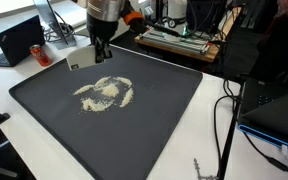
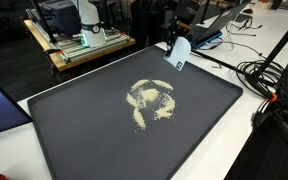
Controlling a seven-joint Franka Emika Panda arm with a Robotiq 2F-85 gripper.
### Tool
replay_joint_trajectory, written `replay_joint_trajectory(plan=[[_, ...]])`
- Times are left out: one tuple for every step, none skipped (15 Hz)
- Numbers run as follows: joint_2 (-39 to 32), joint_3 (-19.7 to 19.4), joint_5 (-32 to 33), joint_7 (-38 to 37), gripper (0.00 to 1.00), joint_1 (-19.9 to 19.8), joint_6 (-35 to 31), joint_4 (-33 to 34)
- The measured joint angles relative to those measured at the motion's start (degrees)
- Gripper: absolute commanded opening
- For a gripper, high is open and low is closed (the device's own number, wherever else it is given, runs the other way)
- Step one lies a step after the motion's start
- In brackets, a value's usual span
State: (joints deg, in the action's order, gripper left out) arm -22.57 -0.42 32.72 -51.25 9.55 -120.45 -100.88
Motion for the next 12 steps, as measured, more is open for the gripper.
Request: replay_joint_trajectory(plan=[[-0.91,-0.19,0.08,0.0,0.04,0.28,0.27,1.02],[-1.47,-0.3,0.14,0.0,0.04,0.38,0.32,1.58],[-1.72,-0.36,0.18,0.0,0.04,0.38,0.39,1.91],[-1.83,-0.4,0.19,0.0,0.04,0.38,0.52,2.12],[-1.83,-0.41,0.21,0.0,0.01,0.38,0.58,2.18],[-1.83,-0.42,0.21,0.0,0.01,0.38,0.6,2.21],[-1.83,-0.42,0.16,0.01,0.01,0.38,0.6,2.19],[-1.93,-0.45,0.16,0.01,0.01,0.39,0.6,2.19],[-2.2,-0.56,0.16,-0.04,0.01,0.47,0.77,2.22],[-2.74,-0.76,0.2,-0.22,0.01,0.69,1.38,2.36],[-3.57,-0.95,0.2,-0.3,0.01,1.04,1.97,2.69],[-4.61,-1.13,0.25,-0.35,0.01,1.49,2.53,3.2]])
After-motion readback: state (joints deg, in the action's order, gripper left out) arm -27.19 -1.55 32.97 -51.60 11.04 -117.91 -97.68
